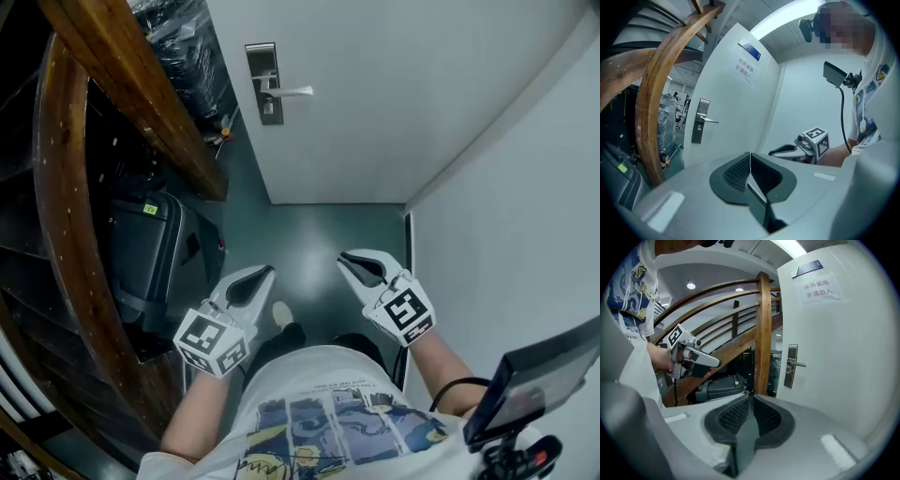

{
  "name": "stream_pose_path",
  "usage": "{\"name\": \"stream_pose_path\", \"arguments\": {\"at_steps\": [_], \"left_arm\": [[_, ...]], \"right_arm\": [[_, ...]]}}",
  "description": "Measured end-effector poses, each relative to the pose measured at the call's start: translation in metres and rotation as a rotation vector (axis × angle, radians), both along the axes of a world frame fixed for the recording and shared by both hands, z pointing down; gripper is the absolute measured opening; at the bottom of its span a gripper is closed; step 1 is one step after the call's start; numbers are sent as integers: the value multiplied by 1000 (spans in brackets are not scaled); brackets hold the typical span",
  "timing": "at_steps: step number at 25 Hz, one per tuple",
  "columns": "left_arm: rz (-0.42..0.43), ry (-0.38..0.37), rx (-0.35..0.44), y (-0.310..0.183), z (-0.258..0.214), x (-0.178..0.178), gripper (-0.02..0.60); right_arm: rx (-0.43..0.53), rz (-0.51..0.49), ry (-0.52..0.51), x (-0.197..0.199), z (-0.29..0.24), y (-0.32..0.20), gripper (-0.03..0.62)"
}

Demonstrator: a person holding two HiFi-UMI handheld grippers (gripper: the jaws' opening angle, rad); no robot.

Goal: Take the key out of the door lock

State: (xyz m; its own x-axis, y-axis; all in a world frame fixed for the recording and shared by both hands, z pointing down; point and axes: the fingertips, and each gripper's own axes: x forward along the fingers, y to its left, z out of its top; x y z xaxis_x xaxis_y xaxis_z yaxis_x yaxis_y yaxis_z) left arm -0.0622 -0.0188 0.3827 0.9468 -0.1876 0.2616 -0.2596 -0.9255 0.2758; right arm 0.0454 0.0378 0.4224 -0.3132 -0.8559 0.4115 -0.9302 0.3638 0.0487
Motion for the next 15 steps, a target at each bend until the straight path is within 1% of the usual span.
{"name": "stream_pose_path", "arguments": {"at_steps": [3,5,8,11,15], "left_arm": [[37,-7,13,-34,2,1,12],[47,-11,6,-53,6,2,18],[29,-1,-17,-78,12,6,29],[5,9,-32,-101,15,19,34],[-34,3,-54,-129,22,34,37]], "right_arm": [[18,27,30,1,-4,-39,25],[24,29,58,1,-6,-62,37],[28,-2,118,6,-11,-96,51],[47,-45,189,25,-20,-132,55],[67,-115,263,50,-24,-184,66]]}}
